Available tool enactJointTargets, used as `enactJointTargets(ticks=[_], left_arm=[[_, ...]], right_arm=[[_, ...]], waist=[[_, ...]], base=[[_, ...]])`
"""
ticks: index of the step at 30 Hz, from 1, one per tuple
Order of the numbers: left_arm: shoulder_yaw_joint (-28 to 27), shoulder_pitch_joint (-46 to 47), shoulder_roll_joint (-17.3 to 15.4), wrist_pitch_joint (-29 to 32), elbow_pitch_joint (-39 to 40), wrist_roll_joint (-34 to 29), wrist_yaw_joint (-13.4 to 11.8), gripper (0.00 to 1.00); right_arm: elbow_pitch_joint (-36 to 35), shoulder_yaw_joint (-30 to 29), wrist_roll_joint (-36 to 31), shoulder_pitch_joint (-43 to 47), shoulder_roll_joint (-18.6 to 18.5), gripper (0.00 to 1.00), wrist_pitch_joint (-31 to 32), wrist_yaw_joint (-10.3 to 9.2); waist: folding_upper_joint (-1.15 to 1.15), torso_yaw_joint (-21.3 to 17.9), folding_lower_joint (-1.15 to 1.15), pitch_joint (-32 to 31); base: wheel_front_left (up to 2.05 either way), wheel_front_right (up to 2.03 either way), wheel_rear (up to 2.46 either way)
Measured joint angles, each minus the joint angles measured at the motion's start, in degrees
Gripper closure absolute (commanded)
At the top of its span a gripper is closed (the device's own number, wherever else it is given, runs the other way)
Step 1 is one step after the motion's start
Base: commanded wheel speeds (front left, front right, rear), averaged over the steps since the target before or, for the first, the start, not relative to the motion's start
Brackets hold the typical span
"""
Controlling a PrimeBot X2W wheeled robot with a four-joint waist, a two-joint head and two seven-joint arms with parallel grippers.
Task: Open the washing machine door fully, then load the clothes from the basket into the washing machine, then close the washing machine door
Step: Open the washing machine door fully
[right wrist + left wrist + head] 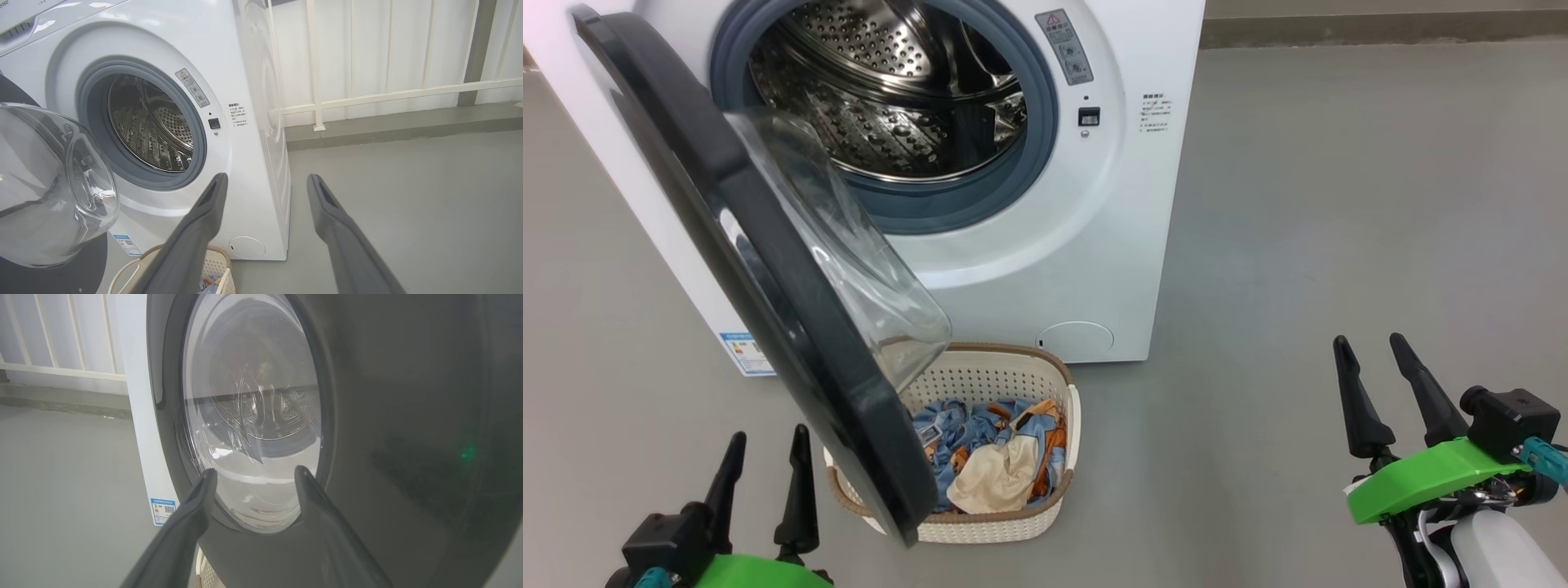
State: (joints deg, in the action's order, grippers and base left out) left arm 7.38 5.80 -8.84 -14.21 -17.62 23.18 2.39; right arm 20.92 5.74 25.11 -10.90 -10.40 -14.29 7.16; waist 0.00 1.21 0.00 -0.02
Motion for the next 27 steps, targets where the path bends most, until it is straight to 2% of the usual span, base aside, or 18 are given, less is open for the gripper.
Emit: enactJointTargets(ticks=[12,13,14,15,21,27], left_arm=[[0.22,0.0,-0.03,0.0,-0.05,0.16,-0.01,0.0],[0.25,0.0,-0.03,0.0,-0.05,0.18,-0.01,0.27],[0.26,0.0,-0.03,0.0,-0.04,0.24,-0.01,0.77],[0.26,0.0,-0.03,0.0,0.0,0.43,-0.01,1.0],[0.13,0.02,-0.12,-0.1,2.7,0.34,0.0,1.0],[-0.4,0.09,0.12,-0.19,12.02,-2.53,-0.52,1.0]], right_arm=[[0.0,0.2,0.01,0.0,0.13,0.0,0.0,0.0],[0.0,0.22,0.01,0.0,0.13,0.0,0.0,0.0],[0.0,0.24,0.01,0.0,0.14,0.0,0.0,0.0],[-0.01,0.27,0.01,0.0,0.15,0.0,0.0,0.0],[-0.19,0.38,0.01,0.0,0.18,0.0,0.0,0.0],[-0.25,0.77,0.01,0.01,0.27,0.0,0.0,0.0]], waist=[[0.0,0.31,0.0,-0.14],[0.0,0.33,0.0,-0.12],[0.0,0.34,0.0,-0.09],[0.0,0.36,0.0,-0.02],[0.0,0.46,0.0,0.13],[0.0,0.62,0.0,0.08]], base=[[0.0,0.0,0.0],[0.0,0.0,0.0],[0.0,0.0,0.0],[0.0,0.0,0.0],[0.0,0.0,0.0],[0.0,0.0,0.0]])
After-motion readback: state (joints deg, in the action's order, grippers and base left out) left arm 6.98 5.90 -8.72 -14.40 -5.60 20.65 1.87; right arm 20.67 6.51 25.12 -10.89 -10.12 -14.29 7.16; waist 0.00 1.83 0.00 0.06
